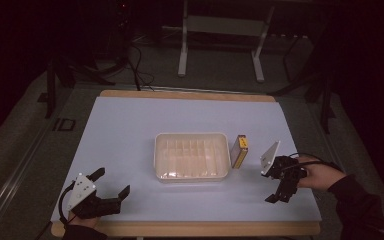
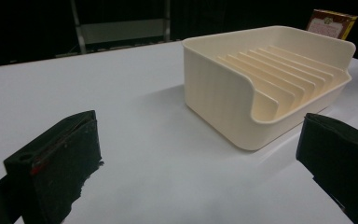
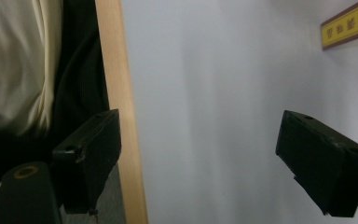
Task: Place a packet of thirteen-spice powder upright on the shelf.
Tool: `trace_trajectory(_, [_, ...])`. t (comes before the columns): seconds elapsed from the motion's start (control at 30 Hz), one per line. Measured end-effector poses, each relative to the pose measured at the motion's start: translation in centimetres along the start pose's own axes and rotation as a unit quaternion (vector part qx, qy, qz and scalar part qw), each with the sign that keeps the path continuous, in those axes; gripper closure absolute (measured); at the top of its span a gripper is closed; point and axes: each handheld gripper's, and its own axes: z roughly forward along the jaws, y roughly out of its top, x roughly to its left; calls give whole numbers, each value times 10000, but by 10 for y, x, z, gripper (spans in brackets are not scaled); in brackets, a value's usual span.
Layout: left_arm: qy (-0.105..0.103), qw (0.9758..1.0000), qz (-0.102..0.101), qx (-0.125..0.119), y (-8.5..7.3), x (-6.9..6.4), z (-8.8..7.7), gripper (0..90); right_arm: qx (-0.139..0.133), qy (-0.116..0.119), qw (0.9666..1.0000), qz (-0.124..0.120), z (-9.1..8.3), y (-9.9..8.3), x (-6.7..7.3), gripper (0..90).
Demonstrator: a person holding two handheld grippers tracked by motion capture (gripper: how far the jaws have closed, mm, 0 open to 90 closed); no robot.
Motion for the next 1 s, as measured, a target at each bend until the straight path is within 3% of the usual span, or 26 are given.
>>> trace_trajectory(0.23, [-9,10000,18,4,0,0,0,0,640,49,9979,-52,0,6,0,141])
trace_trajectory(0.33, [-12,10000,24,2,0,0,0,0,777,107,9969,-65,1,7,0,141])
trace_trajectory(0.37, [-14,10000,30,5,0,0,0,0,940,87,9955,-35,2,8,-1,141])
trace_trajectory(0.5, [-16,10000,37,11,0,-1,0,0,1162,75,9932,32,4,9,-2,142])
trace_trajectory(0.7, [-16,10000,36,18,0,-1,0,0,1102,200,9937,-90,2,17,-1,141])
trace_trajectory(0.8, [-13,10000,44,3,0,-1,0,0,1074,247,9935,-292,0,23,3,141])
trace_trajectory(1.0, [-20,10000,38,16,0,-1,0,0,1036,328,9930,-469,-2,34,5,141])
